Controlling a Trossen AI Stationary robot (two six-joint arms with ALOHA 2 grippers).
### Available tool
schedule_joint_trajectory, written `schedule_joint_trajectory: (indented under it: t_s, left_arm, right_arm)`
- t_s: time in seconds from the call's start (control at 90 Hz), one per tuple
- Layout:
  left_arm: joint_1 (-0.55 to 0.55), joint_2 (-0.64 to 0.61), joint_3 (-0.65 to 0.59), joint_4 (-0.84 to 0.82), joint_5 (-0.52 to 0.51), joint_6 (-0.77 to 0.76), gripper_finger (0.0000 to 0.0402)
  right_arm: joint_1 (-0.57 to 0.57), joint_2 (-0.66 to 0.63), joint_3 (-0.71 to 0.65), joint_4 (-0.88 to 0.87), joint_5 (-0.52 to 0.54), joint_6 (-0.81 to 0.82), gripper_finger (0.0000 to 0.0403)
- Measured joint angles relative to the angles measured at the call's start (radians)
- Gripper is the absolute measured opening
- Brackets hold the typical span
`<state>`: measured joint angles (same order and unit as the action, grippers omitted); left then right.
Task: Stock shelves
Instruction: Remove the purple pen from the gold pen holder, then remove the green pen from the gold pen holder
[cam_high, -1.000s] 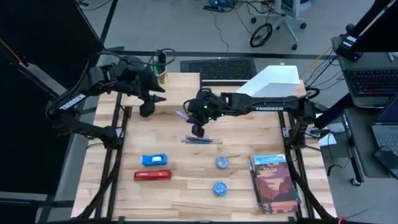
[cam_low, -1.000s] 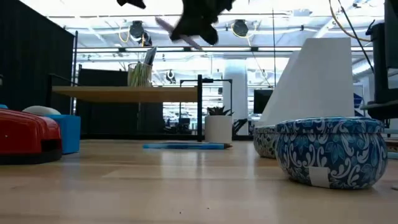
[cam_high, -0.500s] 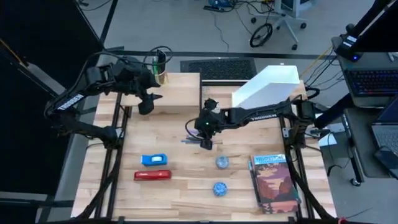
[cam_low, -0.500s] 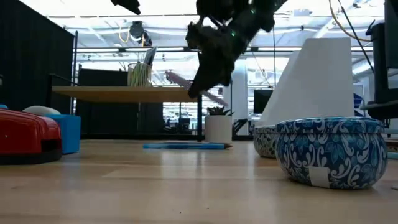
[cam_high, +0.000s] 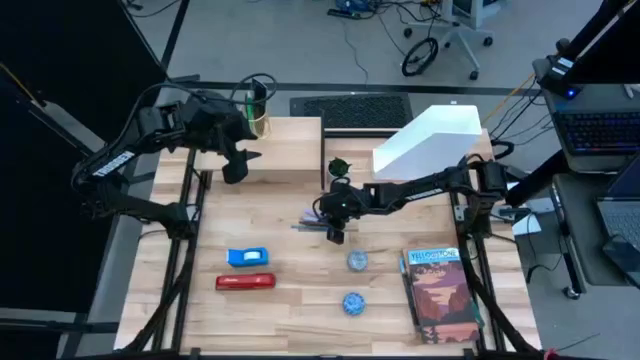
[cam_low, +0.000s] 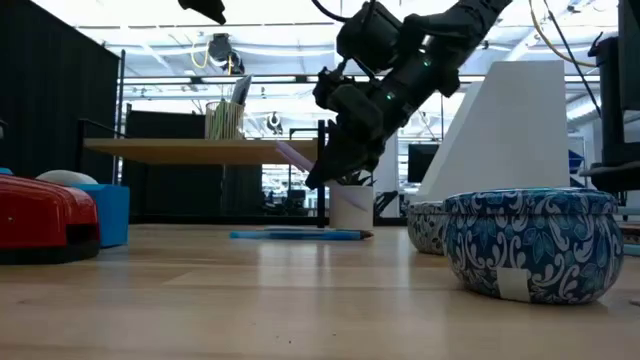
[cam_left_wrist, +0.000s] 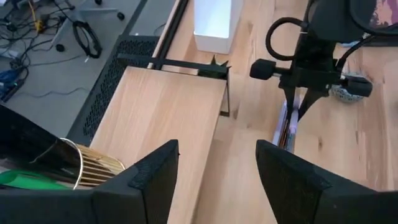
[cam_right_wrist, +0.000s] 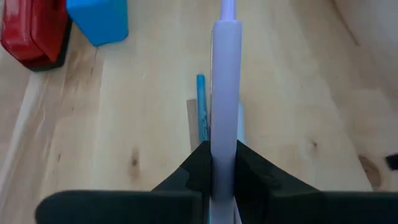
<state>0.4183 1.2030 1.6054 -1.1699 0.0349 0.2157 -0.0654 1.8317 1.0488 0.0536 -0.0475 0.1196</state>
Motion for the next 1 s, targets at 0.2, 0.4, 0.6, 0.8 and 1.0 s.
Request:
schedule_joint_trajectory:
  t_s: [0.2,0.4,0.6,0.8,1.0]
  left_arm:
    - [0.000,0.000,0.000,0.000,0.000,0.000,0.0200]
    - [0.000,0.000,0.000,0.000,0.000,0.000,0.0200]
    - [0.000,0.000,0.000,0.000,0.001,0.000,0.0200]
    - [0.000,0.000,0.000,0.000,0.000,0.000,0.0200]
    - [0.000,0.000,0.000,0.001,-0.044,0.000,0.0200]
  right_arm:
    - [0.000,0.023,-0.040,0.055,0.029,-0.006,0.0035]
    - [0.002,0.121,-0.041,0.137,0.044,-0.012,0.0035]
    - [0.002,0.149,-0.041,0.180,0.046,0.022,0.0041]
    - [0.008,0.133,-0.038,0.173,0.046,0.025,0.0093]
    - [-0.001,0.058,0.002,0.101,0.047,0.025,0.0167]
